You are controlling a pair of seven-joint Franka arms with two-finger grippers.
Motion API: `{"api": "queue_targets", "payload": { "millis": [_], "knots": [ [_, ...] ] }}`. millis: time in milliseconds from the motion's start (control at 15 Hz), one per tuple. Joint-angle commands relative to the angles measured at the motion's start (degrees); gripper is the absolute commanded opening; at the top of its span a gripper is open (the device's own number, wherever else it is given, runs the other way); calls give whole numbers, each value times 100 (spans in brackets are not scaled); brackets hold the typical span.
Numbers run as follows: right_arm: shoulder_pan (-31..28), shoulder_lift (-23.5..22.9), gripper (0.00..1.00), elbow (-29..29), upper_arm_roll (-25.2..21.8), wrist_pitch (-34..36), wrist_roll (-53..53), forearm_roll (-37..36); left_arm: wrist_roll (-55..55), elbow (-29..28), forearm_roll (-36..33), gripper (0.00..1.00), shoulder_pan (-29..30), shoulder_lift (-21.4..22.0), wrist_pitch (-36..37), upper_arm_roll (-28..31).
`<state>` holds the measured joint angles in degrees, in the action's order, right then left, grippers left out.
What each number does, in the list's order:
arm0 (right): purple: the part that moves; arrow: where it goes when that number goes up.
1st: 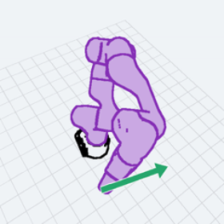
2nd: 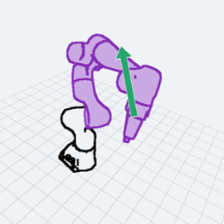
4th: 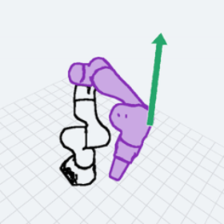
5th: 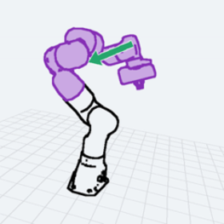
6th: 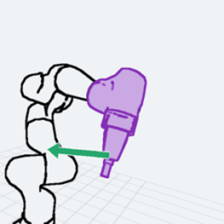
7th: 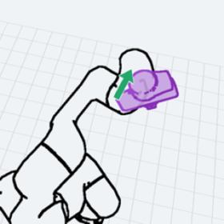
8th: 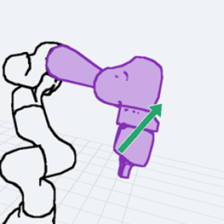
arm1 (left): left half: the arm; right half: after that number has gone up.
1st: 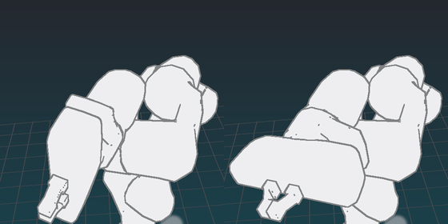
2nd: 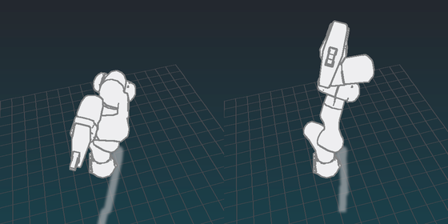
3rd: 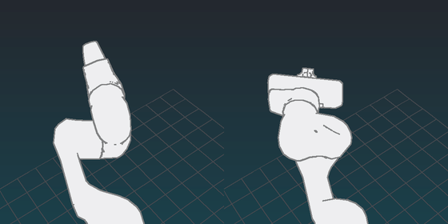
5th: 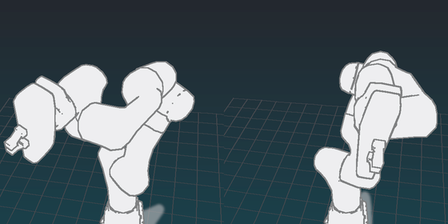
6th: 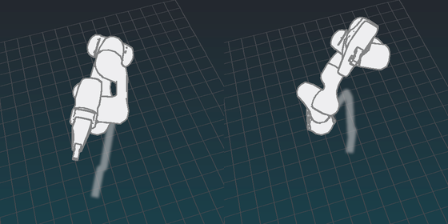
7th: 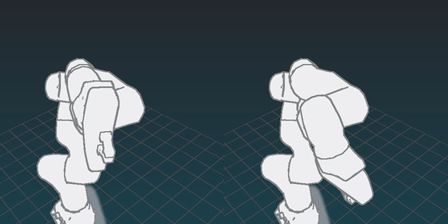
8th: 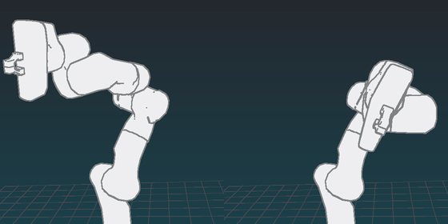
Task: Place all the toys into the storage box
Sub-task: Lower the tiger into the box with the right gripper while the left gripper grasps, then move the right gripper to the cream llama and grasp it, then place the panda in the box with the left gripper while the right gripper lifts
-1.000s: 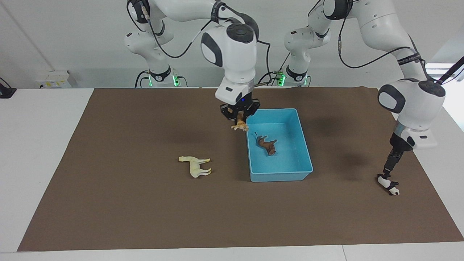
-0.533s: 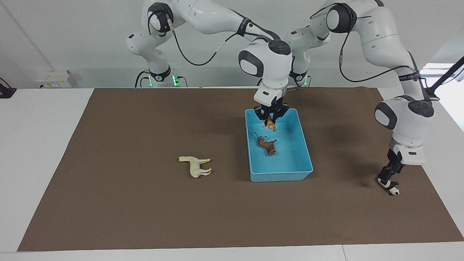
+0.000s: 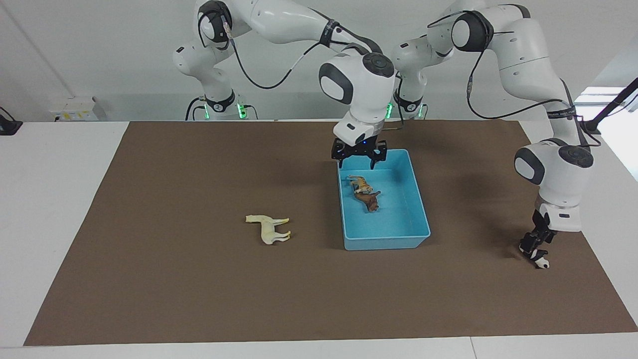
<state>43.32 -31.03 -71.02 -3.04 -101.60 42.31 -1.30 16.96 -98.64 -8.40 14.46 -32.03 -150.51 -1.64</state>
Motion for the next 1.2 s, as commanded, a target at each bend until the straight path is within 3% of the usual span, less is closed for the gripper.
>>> {"api": "queue_targets", "payload": {
  "millis": [0,67,133,200,267,400,600,733,1000,1133],
  "knots": [
    [-691,159,100,-245,31,61,-1231,-2,-43,-382,-56,100,57,21,-452,-30],
    [-945,159,100,-307,14,26,-1286,-11,-43,-401,-56,100,57,30,-418,-21],
    [-1113,159,100,-299,22,-17,-1330,-63,-43,-375,-56,76,48,39,-348,-21],
    [-1298,150,100,-333,14,-148,-1409,-116,-43,-358,-56,43,48,39,-304,-21],
    [-1534,150,100,-412,14,-306,-1557,-116,-52,-349,-56,23,48,39,-286,-21],
    [-1895,298,100,-954,22,-779,-1769,-107,-43,-270,-56,0,39,39,-129,-21],
    [-2388,589,100,-2184,31,-2255,-2437,-19,-26,693,-39,0,-170,-48,860,-30],
    [-2363,563,100,-2399,31,-2522,-2403,24,114,1275,57,0,-539,65,1915,-38],
    [-2241,545,100,-2530,40,-2620,-2403,262,1253,1093,84,0,-1749,1249,3524,-91],
    [-2205,580,100,-2706,31,-2742,-2411,262,2420,1006,84,0,-2628,1427,3940,-82]
  ]
}}
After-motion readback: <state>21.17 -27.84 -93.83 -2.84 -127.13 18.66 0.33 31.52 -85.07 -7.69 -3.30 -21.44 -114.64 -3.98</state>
